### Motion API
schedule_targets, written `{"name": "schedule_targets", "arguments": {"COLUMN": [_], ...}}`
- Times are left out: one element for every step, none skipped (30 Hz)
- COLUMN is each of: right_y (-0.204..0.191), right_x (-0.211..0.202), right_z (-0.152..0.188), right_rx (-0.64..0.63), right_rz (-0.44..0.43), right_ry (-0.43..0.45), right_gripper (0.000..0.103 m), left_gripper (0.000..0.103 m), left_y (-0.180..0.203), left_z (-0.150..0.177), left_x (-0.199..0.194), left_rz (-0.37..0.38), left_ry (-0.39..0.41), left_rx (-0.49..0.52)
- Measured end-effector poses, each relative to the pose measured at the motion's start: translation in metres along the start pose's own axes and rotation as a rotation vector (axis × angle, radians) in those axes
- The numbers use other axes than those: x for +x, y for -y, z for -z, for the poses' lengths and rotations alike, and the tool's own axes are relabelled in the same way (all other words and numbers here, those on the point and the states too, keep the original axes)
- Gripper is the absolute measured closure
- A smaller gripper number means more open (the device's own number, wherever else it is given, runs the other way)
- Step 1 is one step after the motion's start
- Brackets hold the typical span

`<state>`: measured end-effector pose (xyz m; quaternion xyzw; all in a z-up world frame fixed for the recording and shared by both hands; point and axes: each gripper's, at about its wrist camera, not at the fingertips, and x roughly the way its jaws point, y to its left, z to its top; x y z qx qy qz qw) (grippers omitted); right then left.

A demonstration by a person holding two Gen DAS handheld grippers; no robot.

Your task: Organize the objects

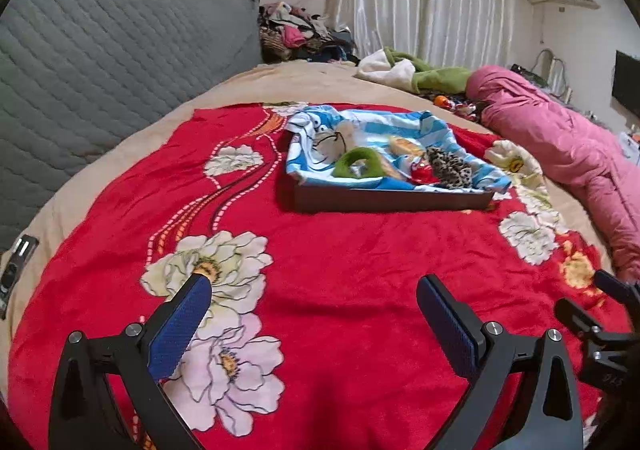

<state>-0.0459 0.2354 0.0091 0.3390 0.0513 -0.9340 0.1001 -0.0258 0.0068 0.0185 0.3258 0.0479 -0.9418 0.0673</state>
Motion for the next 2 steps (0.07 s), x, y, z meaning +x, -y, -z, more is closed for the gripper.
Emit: {"name": "schedule_targets", "arguments": {"right_y": [0.0009,0.0012], "right_x": [0.0015,0.0028], "right_z": [0.0034,0.0059], "right_rx": [0.002,0.003], "right_rz": [-0.001,0.002], "right_ry": [-0.010,-0.018], "right_gripper": [0.008,0.008], "left_gripper": [0.001,0.001], "left_y": [0.0004,0.0006], "left_z": [0.0013,0.0027], "left_x": [0.0001,0.0005], "left_rz": [-0.001,0.002], "left_ry": [-0.001,-0.004], "left_rx": [0.010,0.019]}}
